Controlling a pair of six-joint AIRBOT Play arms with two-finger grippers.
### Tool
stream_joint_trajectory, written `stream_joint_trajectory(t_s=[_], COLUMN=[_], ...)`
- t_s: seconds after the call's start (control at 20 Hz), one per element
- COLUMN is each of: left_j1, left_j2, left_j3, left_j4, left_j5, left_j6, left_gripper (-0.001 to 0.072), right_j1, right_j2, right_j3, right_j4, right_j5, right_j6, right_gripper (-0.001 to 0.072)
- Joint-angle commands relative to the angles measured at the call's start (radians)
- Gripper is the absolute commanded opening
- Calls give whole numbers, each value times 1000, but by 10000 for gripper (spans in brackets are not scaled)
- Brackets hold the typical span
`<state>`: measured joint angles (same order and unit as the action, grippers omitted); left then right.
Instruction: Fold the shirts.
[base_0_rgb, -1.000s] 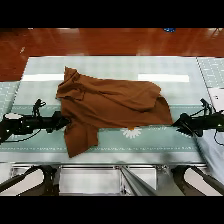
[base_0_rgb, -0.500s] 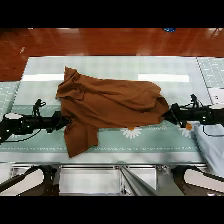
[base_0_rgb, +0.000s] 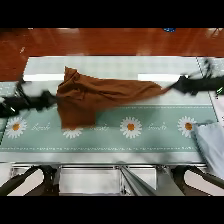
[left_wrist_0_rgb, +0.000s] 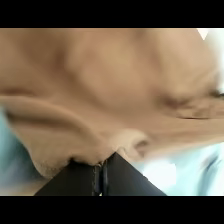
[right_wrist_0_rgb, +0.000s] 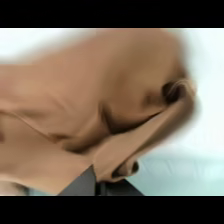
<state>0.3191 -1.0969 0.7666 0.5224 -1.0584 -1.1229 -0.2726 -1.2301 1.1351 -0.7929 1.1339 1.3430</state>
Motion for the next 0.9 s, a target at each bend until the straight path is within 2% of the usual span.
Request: stream_joint_trajectory(t_s=[0.0, 0.1, 0.2, 0.3, 0.4, 0.5, 0.7, 0.85], left_j1=[1, 0, 0, 1, 1, 0, -8, -101], left_j2=[99, 110, 108, 112, 131, 177, 347, 457], left_j3=[339, 593, 837, 1045, 1209, 1295, 1309, 1307], left_j4=[-50, 30, 126, 214, 305, 388, 570, 749], left_j5=[-33, -59, -117, -191, -247, -256, -267, -276], left_j6=[-63, -178, -240, -269, -290, -307, -314, -342], left_gripper=[21, 21, 20, 21, 21, 21, 21, 21], right_j1=[6, 6, 6, 6, 6, 6, 6, 6], right_j2=[121, 153, 183, 232, 310, 373, 488, 554], right_j3=[397, 648, 848, 953, 954, 954, 954, 954], right_j4=[-155, -267, -336, -376, -428, -476, -515, -519], right_j5=[46, 101, 163, 196, 214, 277, 350, 380], right_j6=[85, 127, 140, 148, 174, 183, 199, 203], right_gripper=[20, 20, 20, 21, 21, 21, 21, 21])
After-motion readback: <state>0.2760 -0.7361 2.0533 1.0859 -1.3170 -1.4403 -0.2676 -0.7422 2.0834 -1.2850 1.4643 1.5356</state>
